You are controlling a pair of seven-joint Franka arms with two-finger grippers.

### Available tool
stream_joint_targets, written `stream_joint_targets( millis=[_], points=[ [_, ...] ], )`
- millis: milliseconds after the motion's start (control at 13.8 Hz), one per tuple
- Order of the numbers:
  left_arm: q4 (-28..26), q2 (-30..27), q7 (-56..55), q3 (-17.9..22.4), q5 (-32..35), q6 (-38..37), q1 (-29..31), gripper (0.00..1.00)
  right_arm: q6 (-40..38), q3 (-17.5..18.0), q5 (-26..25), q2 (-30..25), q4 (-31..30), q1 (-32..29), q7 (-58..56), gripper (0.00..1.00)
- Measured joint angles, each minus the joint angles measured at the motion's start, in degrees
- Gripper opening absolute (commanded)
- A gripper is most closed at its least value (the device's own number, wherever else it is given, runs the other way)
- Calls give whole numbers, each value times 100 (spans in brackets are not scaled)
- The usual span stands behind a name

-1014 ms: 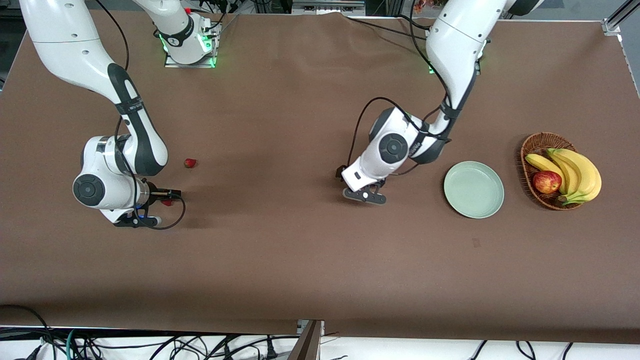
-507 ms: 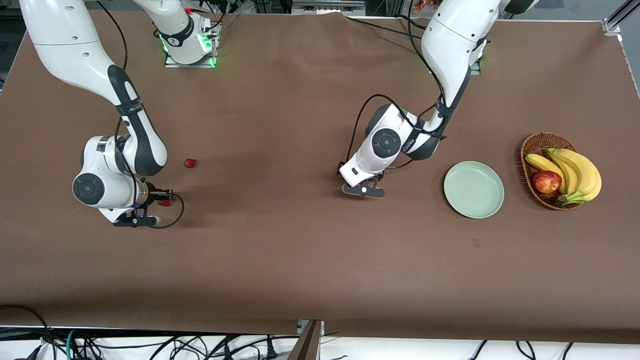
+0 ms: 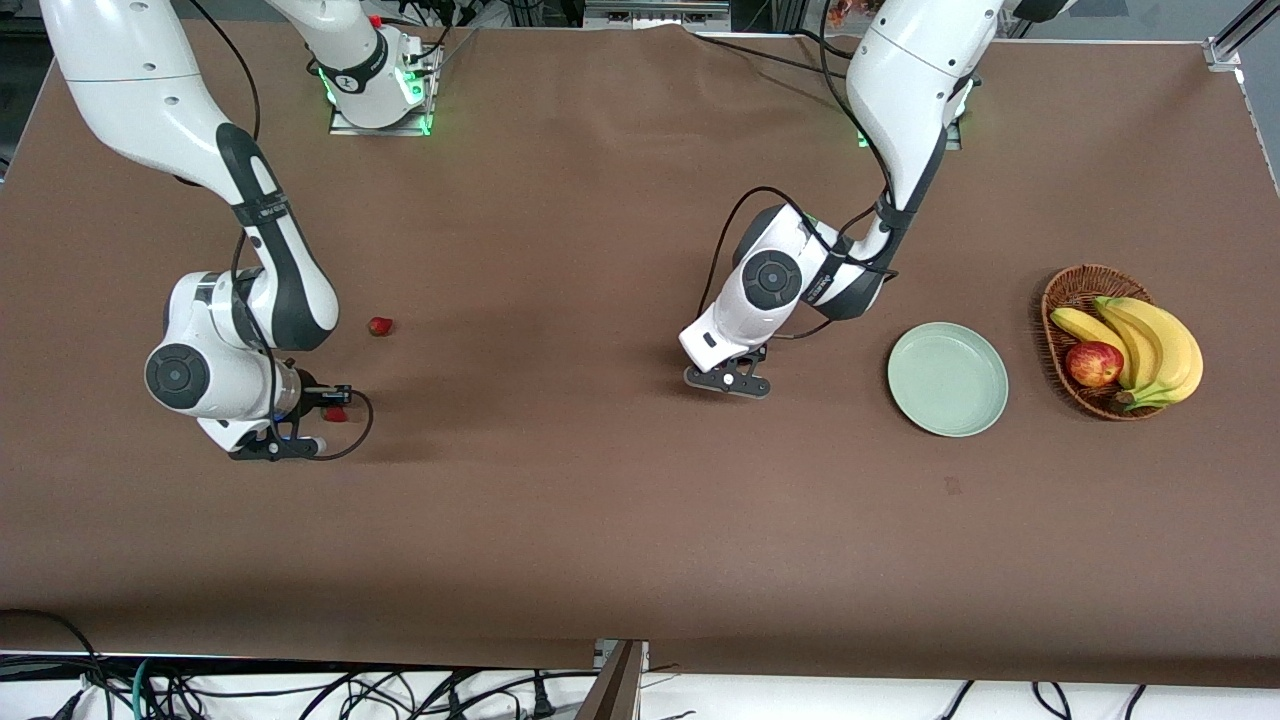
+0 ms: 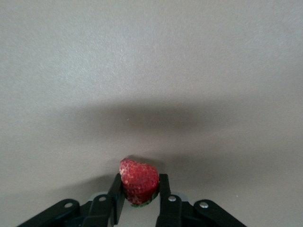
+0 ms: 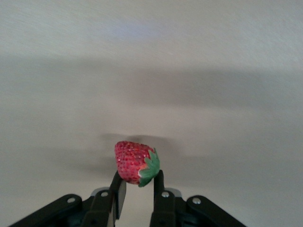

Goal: Collect all strawberries into plate
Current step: 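Carry the strawberry to the plate with the left gripper while the right grasps another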

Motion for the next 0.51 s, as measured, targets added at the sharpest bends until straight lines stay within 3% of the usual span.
stream_joint_targets(
  millis=[290,507],
  points=[
    [21,-480,41,54,370,-950,123,0,-2,20,2,1,7,-4,-1,0],
    [32,-1015,972,85,460,-1884,584,0,-2,229,236,0,32,-5,260,0]
  ],
)
